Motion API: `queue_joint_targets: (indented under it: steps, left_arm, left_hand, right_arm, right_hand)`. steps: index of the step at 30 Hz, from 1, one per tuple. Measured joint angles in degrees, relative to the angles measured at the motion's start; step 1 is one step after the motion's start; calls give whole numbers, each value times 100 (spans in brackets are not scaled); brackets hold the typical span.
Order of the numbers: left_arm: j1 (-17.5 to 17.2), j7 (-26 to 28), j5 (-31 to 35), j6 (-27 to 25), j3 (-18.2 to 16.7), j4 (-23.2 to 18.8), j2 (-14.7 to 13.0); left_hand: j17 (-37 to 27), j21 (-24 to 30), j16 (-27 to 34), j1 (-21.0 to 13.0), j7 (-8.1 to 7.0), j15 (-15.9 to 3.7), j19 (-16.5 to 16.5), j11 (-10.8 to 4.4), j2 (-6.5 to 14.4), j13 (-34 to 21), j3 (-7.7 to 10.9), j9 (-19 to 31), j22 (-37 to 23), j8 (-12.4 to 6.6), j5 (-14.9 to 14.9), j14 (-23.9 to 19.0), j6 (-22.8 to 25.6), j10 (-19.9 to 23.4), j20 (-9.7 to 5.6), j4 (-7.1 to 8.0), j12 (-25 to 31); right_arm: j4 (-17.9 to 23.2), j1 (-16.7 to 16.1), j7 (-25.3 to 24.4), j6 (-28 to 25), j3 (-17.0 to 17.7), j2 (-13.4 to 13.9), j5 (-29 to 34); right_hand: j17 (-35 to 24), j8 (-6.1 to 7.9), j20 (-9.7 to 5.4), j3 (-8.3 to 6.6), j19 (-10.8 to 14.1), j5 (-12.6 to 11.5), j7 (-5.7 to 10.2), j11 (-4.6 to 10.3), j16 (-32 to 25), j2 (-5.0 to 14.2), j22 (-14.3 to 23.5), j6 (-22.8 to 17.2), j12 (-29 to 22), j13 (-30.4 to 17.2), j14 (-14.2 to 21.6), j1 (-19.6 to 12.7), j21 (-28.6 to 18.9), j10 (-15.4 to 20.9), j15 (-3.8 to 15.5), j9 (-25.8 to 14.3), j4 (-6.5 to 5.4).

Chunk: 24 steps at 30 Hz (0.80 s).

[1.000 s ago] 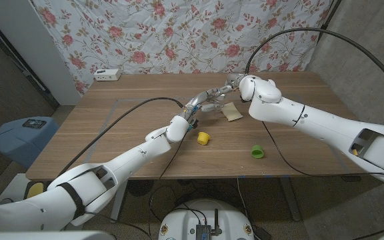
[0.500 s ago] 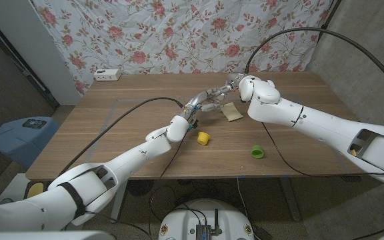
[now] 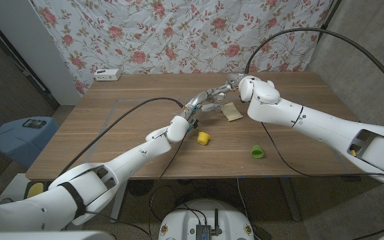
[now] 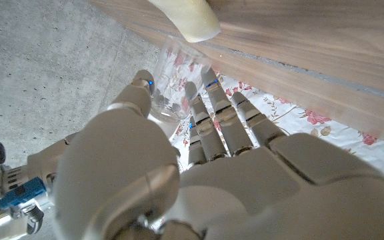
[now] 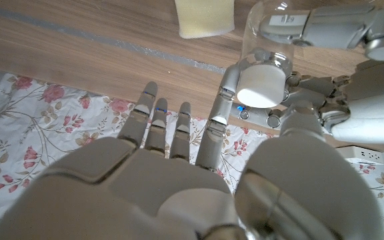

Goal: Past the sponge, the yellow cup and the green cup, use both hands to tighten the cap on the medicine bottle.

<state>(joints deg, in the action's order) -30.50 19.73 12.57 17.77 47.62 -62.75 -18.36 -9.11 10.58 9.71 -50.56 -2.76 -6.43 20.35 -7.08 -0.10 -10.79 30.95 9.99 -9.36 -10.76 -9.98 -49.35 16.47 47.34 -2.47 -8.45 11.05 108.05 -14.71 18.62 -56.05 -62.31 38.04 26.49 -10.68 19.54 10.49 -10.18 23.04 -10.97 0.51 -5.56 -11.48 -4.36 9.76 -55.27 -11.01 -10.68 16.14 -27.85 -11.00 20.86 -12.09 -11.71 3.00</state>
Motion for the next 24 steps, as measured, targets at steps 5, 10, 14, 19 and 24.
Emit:
queue_joint_targets:
  steps: [5,10,14,19,24]
  left_arm:
    - [12,0,0,18,9,14,6]
    - [18,-11,0,25,13,16,6]
    - [18,-21,4,37,16,16,5]
    - [18,-24,6,41,17,8,2]
    - [-1,-26,14,40,17,-39,-13]
  left_hand:
    - [0,0,0,0,0,0,0,0,0,1,0,0,0,0,0,0,0,0,0,0,0]
    - [0,0,0,-1,0,0,0,0,0,3,0,0,0,0,1,0,0,0,0,0,0]
    - [0,0,0,-6,0,0,0,0,6,0,0,0,0,0,2,0,0,0,0,0,-1]
    - [0,0,0,-6,0,0,0,0,5,-2,0,0,0,0,2,0,0,0,0,0,-6]
    - [0,0,0,-6,0,0,0,0,5,-2,-1,0,0,0,3,0,0,0,0,0,-8]
  right_arm:
    - [54,-14,0,-13,16,35,-21]
    - [113,-19,14,-44,20,74,-37]
    - [189,-36,37,-50,40,116,-73]
    - [218,-42,86,-42,53,133,-161]
    - [337,-77,171,7,143,223,-298]
  right_hand:
    - [-13,-164,55,32,-61,-11,-60,-92,29,45,0,364,42,-12,-103,103,22,-182,-40,-70,-32]
    - [-13,-311,49,62,-219,-11,-70,-153,72,85,0,727,64,-13,-232,188,22,-405,-36,-123,-17]
    - [-13,-405,61,63,-309,-11,-105,-211,72,92,0,955,64,-13,-328,194,66,-547,-19,-163,-16]
    - [-12,-532,57,79,-410,-11,-163,-264,72,129,0,1266,86,-13,-453,231,66,-763,-19,-202,2]
    - [-12,-657,72,-1,-524,-11,-194,-335,111,206,0,1581,86,-13,-663,154,66,-998,-18,-229,81]
